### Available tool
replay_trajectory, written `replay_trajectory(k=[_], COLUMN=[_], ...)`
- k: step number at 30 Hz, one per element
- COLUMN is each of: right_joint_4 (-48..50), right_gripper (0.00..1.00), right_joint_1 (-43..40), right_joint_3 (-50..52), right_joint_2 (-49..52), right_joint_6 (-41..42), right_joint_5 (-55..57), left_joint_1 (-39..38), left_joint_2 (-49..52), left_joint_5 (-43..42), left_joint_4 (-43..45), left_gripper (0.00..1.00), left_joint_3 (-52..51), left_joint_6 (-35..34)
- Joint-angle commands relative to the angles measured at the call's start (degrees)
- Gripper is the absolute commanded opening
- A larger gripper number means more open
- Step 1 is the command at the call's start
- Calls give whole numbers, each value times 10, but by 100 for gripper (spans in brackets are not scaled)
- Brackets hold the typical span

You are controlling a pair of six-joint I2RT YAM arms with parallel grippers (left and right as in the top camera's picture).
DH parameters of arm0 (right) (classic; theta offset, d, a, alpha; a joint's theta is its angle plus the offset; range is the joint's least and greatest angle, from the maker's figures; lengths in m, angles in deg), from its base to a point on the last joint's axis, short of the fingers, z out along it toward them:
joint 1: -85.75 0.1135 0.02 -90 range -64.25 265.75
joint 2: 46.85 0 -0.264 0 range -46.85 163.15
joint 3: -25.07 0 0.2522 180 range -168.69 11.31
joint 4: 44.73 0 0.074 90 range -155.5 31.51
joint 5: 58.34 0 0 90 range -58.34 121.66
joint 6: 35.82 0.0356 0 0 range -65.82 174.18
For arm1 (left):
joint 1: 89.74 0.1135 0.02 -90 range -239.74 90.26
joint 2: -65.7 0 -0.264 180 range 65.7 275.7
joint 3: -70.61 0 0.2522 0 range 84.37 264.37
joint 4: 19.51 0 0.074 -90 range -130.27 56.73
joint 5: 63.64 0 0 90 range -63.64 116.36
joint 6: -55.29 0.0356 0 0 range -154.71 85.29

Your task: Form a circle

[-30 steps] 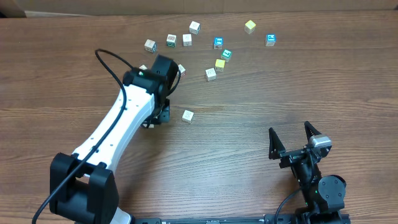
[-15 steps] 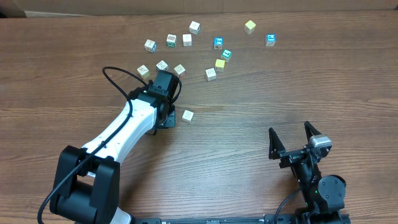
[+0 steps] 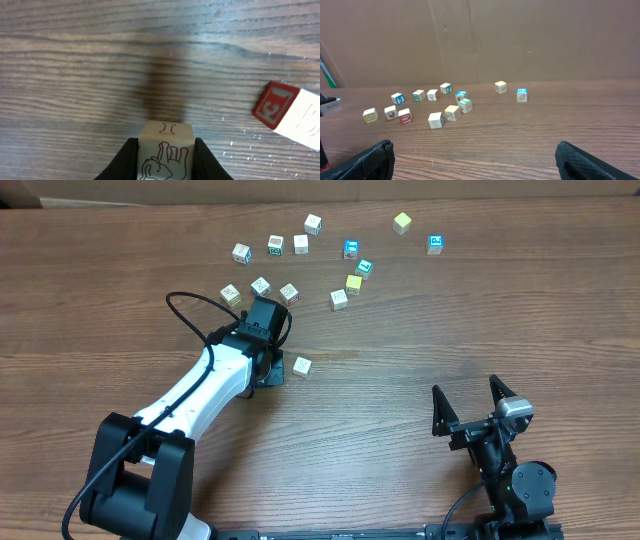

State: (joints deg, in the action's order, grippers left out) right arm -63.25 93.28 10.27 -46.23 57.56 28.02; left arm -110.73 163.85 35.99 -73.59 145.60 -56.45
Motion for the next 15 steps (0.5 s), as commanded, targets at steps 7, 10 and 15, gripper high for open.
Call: replay_trajectory(k=[7, 10, 15], right_joint_4=[2, 2, 2], right_gripper=[100, 100, 100], right_joint_1=[-1, -1, -1], right_joint_3=[6, 6, 6], right_joint_2=[-5, -5, -5], right_joint_6=[-2, -2, -2], right_joint_5=[-1, -1, -1], left_joint_1=[-2, -1, -2], left_joint_2=[0, 0, 1], left_joint_5=[-17, -39, -54], left_joint_4=[14, 19, 20], left_gripper=[18, 18, 19], left_joint_3=[-8, -8, -8], left_joint_6=[105, 137, 162])
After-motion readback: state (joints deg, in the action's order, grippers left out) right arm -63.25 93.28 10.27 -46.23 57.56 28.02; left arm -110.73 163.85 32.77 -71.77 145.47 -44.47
